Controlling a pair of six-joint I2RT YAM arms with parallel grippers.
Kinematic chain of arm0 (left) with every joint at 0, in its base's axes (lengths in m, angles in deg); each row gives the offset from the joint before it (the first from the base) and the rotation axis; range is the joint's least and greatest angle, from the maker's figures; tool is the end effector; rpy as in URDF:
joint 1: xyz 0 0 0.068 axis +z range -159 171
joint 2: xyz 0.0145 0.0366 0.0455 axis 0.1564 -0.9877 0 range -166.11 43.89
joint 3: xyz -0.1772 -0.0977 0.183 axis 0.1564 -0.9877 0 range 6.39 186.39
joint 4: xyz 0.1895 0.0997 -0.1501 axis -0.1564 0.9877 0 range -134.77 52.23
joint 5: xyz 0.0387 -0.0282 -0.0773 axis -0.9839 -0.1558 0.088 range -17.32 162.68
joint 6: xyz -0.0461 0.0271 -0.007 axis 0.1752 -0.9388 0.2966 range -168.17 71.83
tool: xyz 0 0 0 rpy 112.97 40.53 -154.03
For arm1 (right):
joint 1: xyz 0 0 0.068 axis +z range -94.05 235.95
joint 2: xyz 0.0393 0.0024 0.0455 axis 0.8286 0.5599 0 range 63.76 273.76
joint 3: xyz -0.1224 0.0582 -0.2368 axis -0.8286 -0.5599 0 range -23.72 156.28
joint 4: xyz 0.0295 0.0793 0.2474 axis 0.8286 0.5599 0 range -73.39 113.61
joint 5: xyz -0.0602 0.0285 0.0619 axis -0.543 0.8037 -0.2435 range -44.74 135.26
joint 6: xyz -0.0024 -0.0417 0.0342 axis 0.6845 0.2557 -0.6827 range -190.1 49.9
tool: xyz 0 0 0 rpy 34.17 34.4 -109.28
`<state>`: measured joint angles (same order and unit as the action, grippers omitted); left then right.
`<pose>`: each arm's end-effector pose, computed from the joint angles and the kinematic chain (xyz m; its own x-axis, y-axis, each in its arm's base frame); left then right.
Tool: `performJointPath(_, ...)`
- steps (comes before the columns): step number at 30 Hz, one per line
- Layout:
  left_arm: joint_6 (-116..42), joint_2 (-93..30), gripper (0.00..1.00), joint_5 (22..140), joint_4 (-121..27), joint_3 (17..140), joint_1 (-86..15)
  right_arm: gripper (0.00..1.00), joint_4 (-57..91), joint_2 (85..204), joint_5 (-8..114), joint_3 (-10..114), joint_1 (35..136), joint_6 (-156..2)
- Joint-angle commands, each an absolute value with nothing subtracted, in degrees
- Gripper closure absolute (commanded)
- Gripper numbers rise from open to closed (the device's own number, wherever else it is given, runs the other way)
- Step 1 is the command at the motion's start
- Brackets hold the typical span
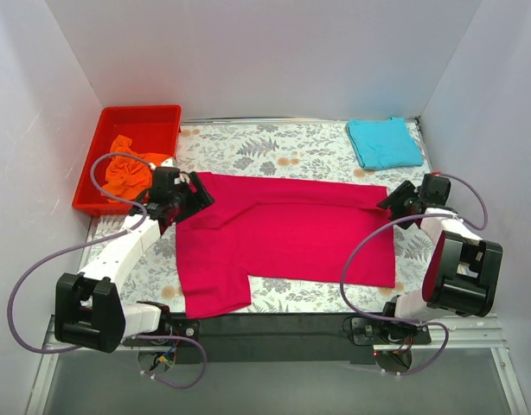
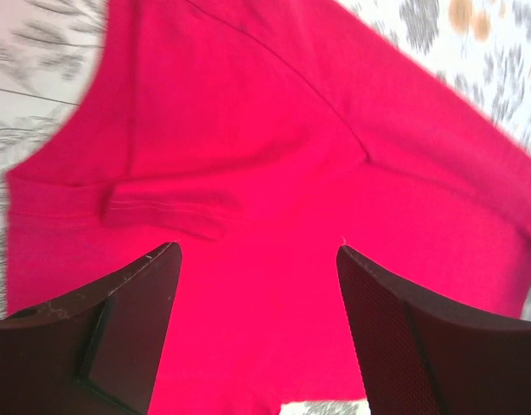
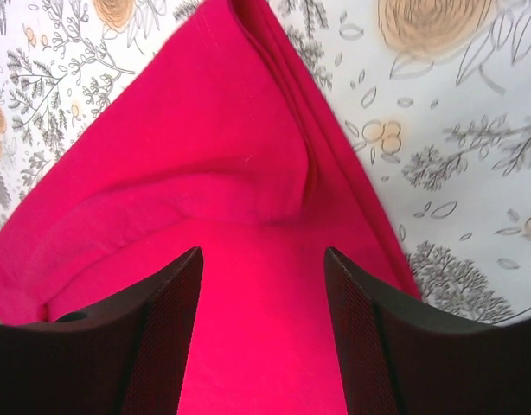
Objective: Fold and stack the t-shirts
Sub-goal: Fold the tshirt
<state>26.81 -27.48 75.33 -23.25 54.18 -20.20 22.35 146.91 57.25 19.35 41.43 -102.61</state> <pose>0.2563 -0.0524 0.2430 -0.3985 -0.9046 -0.1513 -0.6125 0.3852 -0.6903 0.2831 -0.0657 0.1857 -0.5290 0.6801 -0.5076 0.4618 0.7325 0.5002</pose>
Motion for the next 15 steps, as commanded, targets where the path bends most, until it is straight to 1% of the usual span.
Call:
performJointPath(1,20.0,-28.9,0.33,75.8,-24.5,57.0,-25.1,0.45,16.4,145.5,59.7,17.7,41.4,-110.1)
performJointPath(5,18.4,-32.0,0.36,73.8,-25.8,58.0,-25.5,0.44,13.3,146.0,59.2,16.5,41.4,-112.3)
performJointPath(9,18.4,-35.3,0.37,74.4,-26.4,58.4,-25.7,0.45,12.0,148.4,58.7,16.7,41.2,-113.3)
performJointPath(15,19.5,-37.0,0.43,73.4,-27.5,56.9,-25.7,0.49,11.3,150.9,58.4,17.1,41.3,-114.5)
